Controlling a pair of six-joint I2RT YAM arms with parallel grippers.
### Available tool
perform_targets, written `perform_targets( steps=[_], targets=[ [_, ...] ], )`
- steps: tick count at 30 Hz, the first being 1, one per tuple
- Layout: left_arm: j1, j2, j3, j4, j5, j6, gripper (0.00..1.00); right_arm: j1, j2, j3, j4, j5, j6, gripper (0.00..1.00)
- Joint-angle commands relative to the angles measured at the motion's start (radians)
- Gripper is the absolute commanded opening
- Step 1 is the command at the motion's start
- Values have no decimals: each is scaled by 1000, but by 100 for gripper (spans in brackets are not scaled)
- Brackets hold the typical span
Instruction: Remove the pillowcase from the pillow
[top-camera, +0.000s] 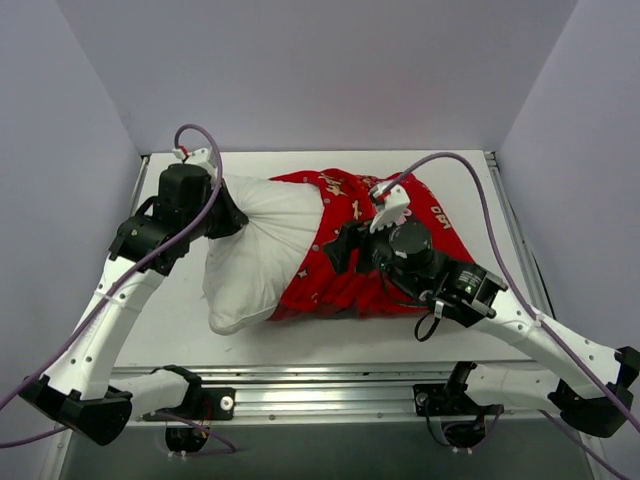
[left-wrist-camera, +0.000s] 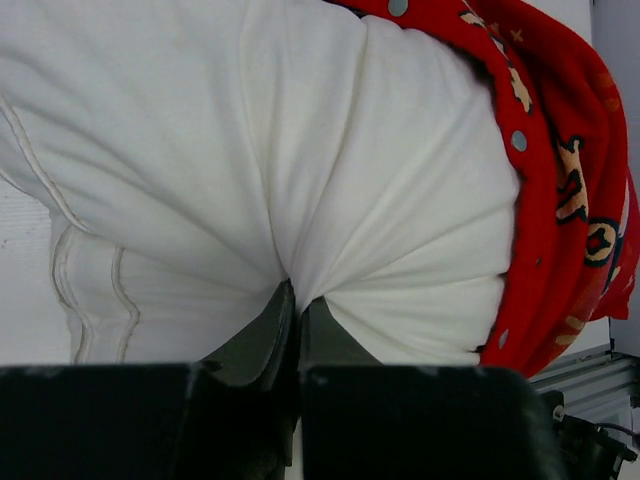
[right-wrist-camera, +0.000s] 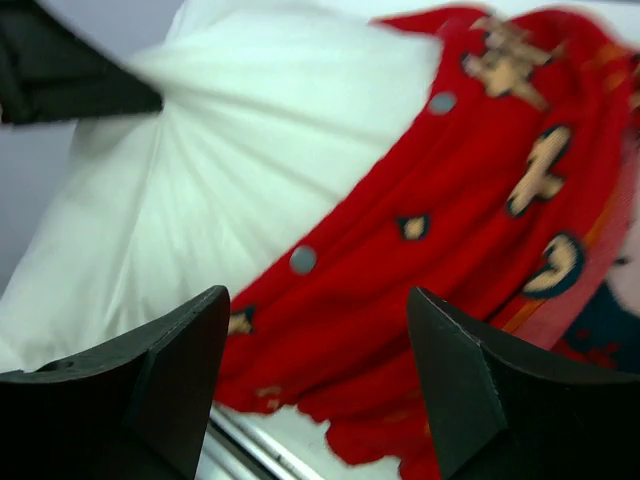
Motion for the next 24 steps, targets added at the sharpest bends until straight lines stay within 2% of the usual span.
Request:
perform_targets(
  steps=[1,9,12,20,21,24],
  targets=[
    [-2,16,139,146,-40,-7,2,90,-35,-91,-43,72,90,67],
    [-57,58,174,160,-95,-28,2,239,1,-203,25,124,266,66],
    [-71,64,179,152,-104,-31,2,253,44,-214,32,184,295,66],
    [-99,70,173,161,-126,-34,2,258,161,-191,65,212,314,65],
    [-105,70,173,163,-126,-34,2,258,170,-191,63,224,317,62],
    [-105,75,180,148,-129,-20,2,258,181,-207,29,297,349,31]
  ],
)
